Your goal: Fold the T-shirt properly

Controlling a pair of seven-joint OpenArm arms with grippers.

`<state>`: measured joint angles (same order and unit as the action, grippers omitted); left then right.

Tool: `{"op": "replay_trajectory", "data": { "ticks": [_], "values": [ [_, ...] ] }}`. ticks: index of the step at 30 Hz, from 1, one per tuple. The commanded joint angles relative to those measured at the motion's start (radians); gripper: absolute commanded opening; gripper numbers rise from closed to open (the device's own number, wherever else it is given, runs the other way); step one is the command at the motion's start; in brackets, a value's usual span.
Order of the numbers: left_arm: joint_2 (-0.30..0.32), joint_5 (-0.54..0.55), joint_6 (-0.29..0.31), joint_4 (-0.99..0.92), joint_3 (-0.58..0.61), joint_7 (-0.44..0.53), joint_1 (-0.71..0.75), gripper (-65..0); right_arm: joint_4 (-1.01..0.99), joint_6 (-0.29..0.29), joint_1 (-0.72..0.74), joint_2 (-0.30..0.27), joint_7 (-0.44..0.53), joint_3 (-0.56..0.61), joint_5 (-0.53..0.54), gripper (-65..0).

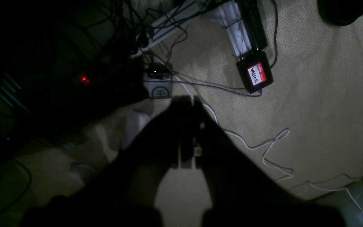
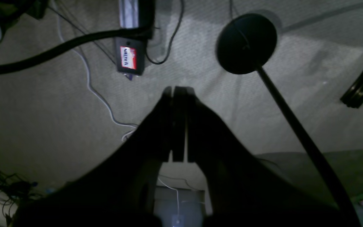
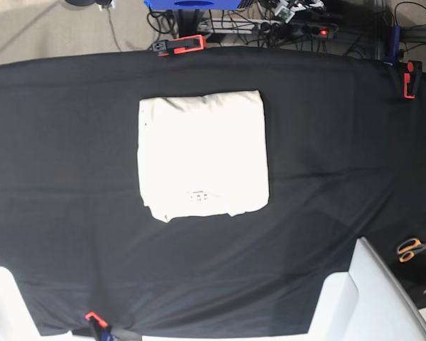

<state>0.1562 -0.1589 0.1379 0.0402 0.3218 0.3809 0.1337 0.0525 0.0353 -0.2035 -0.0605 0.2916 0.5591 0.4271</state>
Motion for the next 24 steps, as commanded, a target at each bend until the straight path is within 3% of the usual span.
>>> {"op": "replay_trajectory", "data": {
  "ticks": [1, 24],
  "values": [
    [0.010, 0.003, -0.001, -0.003, 0.000, 0.008, 0.008, -65.0, -0.003, -0.001, -0.011, 0.000, 0.002, -0.001, 0.002, -65.0],
    [0.009, 0.003, -0.001, -0.003, -0.003, 0.008, -0.015, -65.0, 0.005, -0.001, 0.022, -0.014, 0.005, -0.001, 0.002, -65.0]
  ]
}}
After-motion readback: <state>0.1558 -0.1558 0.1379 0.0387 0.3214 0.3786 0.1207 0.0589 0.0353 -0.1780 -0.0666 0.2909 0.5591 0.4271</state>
